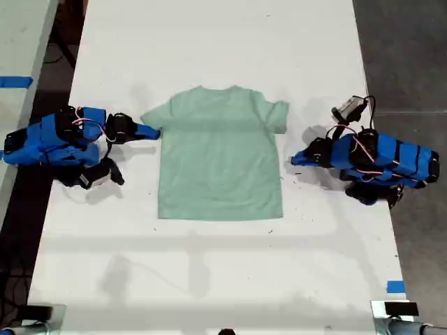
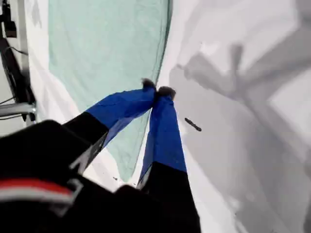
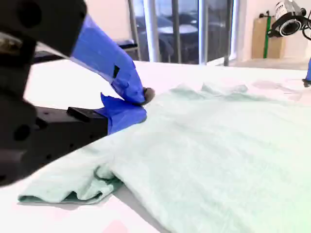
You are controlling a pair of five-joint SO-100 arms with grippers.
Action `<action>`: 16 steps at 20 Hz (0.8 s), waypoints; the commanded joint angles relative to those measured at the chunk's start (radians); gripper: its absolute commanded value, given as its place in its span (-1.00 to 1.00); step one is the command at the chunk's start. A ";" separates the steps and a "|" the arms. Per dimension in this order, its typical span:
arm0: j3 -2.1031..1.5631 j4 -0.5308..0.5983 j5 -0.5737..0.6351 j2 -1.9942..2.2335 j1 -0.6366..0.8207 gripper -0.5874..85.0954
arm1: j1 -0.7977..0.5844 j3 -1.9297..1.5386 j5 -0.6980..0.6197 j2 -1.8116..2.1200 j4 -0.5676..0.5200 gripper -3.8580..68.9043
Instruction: Fold t shirt
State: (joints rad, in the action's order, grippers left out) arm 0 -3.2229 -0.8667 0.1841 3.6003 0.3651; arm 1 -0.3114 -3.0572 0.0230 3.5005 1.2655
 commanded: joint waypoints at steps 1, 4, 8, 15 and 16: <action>-0.009 0.005 -0.014 0.005 0.021 -0.98 | 0.009 -0.057 0.006 0.006 0.005 -0.85; -0.009 0.005 -0.014 0.005 0.021 -0.98 | 0.011 -0.057 0.006 0.006 0.005 -0.85; -0.009 0.005 -0.014 0.005 0.021 -0.98 | 0.011 -0.057 0.006 0.006 0.005 -0.85; -0.009 0.005 -0.014 0.005 0.021 -0.98 | 0.038 -0.057 -0.120 0.005 -0.072 -0.85; -0.009 0.005 -0.014 0.005 0.021 -0.98 | 0.035 -0.057 -0.147 0.005 -0.092 -0.85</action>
State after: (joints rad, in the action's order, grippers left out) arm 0 -3.2229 -0.8667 0.1841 3.6003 0.3651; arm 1 -0.2884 -3.0572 -0.0598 3.5005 1.2349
